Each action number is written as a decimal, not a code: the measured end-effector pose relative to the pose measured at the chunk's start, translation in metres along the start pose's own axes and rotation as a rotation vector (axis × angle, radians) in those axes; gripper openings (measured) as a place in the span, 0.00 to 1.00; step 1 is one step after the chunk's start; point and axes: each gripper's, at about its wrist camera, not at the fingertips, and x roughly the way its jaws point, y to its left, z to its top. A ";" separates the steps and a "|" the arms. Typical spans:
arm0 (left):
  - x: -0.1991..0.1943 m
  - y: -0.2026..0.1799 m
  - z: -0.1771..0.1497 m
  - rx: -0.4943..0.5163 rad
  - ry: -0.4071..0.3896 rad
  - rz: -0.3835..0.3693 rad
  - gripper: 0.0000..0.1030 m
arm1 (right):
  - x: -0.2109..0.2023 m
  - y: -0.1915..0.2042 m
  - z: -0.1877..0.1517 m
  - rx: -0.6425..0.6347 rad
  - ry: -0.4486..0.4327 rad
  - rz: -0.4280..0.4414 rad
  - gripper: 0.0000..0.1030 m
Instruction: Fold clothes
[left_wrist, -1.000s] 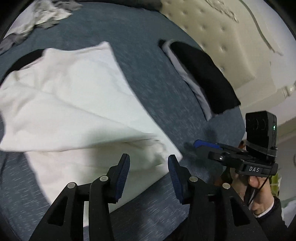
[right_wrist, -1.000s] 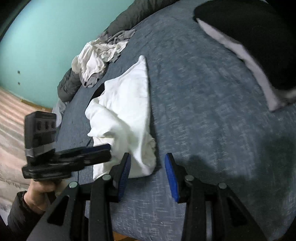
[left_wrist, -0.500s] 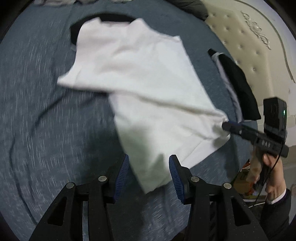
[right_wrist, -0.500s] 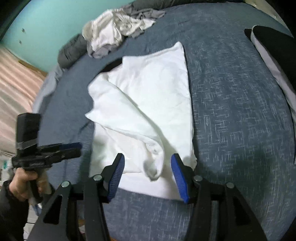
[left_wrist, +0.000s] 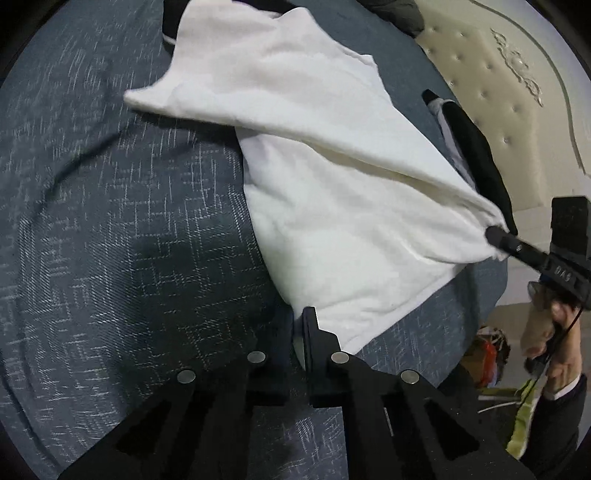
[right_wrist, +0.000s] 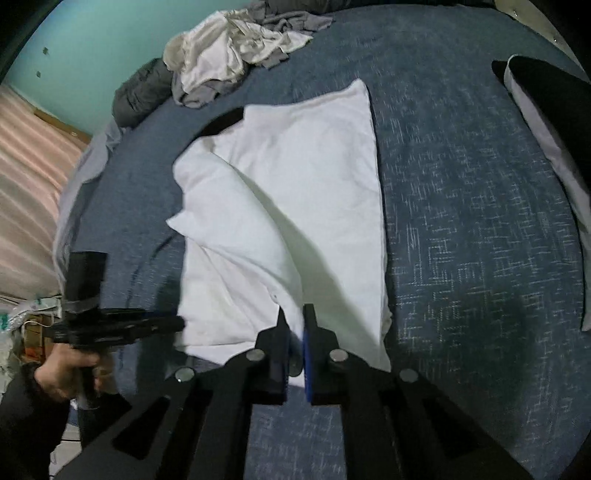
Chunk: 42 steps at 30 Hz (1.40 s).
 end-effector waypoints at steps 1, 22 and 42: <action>-0.002 -0.003 -0.001 0.014 -0.001 0.002 0.05 | -0.004 0.001 0.000 0.004 -0.004 0.009 0.05; 0.007 -0.017 -0.015 0.034 0.016 -0.014 0.34 | -0.001 -0.037 -0.022 0.119 -0.026 -0.024 0.39; 0.001 -0.023 -0.026 0.113 0.019 0.051 0.02 | -0.008 -0.036 -0.025 0.083 0.014 -0.071 0.03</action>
